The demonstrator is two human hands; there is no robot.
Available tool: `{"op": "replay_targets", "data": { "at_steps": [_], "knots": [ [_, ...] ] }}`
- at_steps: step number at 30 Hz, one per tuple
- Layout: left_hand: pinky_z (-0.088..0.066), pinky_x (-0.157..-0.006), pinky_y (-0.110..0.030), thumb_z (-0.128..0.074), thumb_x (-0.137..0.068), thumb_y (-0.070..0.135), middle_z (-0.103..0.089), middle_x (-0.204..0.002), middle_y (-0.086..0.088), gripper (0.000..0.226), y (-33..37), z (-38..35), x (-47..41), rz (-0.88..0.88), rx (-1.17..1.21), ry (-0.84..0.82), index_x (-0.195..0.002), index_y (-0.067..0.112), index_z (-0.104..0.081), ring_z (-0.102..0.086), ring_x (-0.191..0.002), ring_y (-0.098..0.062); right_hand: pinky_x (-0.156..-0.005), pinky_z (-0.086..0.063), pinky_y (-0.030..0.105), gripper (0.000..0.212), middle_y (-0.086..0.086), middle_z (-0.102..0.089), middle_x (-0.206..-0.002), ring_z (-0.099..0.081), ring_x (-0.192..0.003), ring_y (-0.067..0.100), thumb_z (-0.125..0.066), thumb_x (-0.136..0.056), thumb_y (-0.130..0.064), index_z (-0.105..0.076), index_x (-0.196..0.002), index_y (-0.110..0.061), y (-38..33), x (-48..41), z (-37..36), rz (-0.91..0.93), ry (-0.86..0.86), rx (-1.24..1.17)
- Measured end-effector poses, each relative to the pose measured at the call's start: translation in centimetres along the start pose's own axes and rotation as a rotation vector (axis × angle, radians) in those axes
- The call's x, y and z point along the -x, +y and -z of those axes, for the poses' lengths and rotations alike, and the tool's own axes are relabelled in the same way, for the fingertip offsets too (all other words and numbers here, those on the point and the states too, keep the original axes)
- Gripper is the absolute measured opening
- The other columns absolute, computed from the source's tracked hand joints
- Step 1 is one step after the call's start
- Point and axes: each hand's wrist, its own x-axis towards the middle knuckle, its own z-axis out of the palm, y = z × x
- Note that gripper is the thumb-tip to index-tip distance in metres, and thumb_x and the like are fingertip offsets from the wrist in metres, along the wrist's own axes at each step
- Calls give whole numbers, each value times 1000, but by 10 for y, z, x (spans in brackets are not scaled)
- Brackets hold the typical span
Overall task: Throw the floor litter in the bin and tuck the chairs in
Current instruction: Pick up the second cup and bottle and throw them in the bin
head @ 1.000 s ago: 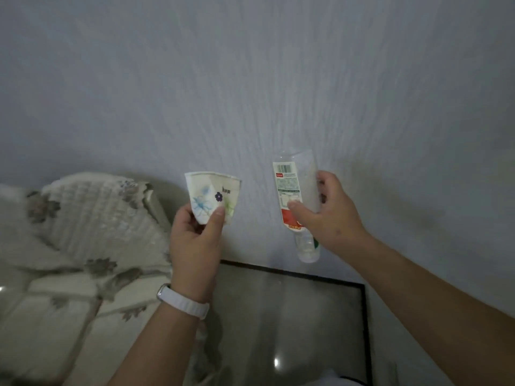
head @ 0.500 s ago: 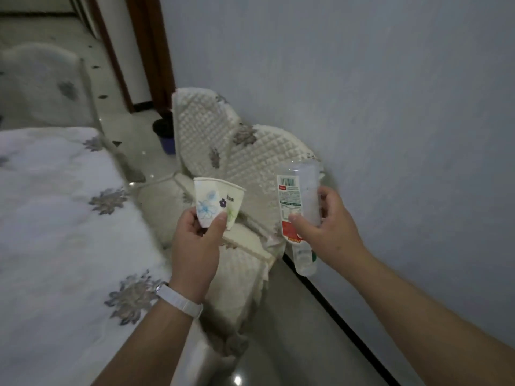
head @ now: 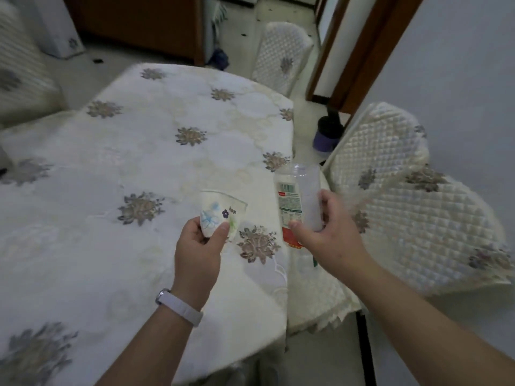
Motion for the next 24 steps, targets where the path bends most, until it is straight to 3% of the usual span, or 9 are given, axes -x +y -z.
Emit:
{"op": "replay_targets", "data": {
  "at_steps": [4,8,11,14,19,21,24],
  "knots": [
    [-52,-68,-23,-71,-89,17,-72,-93,4,13,6,11,7,-11,-67,143,-95,26,-62,-69,-81,-5,-78,-56,39,61,-22,-64,-99,-64,-87,-2,-67,-63,-59,-44,-116,-39,-4,-19,-18,89,-107,-48],
    [-56,-73,-35,-72,-88,21,-72,-93,3,13,19,22,29,-28,-182,258,-97,23,-63,-69,-85,-16,-77,-53,31,55,-25,-61,-97,-61,-86,-9,-74,-73,-44,-41,-116,-42,-7,-38,-27,130,-254,-94],
    [-54,-71,-33,-71,-88,19,-70,-91,0,12,32,33,44,-62,-259,372,-95,22,-62,-67,-82,-16,-73,-50,28,52,-27,-59,-96,-58,-83,-16,-75,-78,-37,-40,-116,-40,-15,-50,-42,177,-358,-148],
    [-55,-70,-27,-70,-89,16,-69,-92,-1,13,43,49,63,-92,-263,491,-96,21,-61,-66,-79,-8,-75,-53,32,50,-27,-57,-97,-59,-82,-12,-73,-79,-35,-39,-115,-40,-31,-49,-65,222,-449,-199],
    [-57,-83,-46,-75,-83,24,-74,-97,-2,21,51,95,108,-71,-180,691,-100,22,-63,-70,-92,-26,-82,-55,42,52,-26,-58,-101,-61,-91,0,-74,-77,-38,-40,-116,-39,-69,-18,-100,336,-615,-228],
    [-58,-80,-42,-73,-88,18,-75,-97,-1,18,49,116,124,-66,-141,769,-103,20,-63,-71,-91,-22,-83,-55,43,54,-26,-57,-102,-62,-93,3,-74,-77,-38,-39,-118,-40,-85,-6,-113,376,-674,-231],
    [-56,-63,-24,-67,-90,9,-75,-92,-1,15,45,145,142,-76,-58,834,-103,13,-62,-72,-81,-13,-83,-55,42,54,-26,-57,-99,-62,-89,0,-74,-77,-37,-37,-116,-43,-103,13,-132,398,-718,-218]
  ]
}}
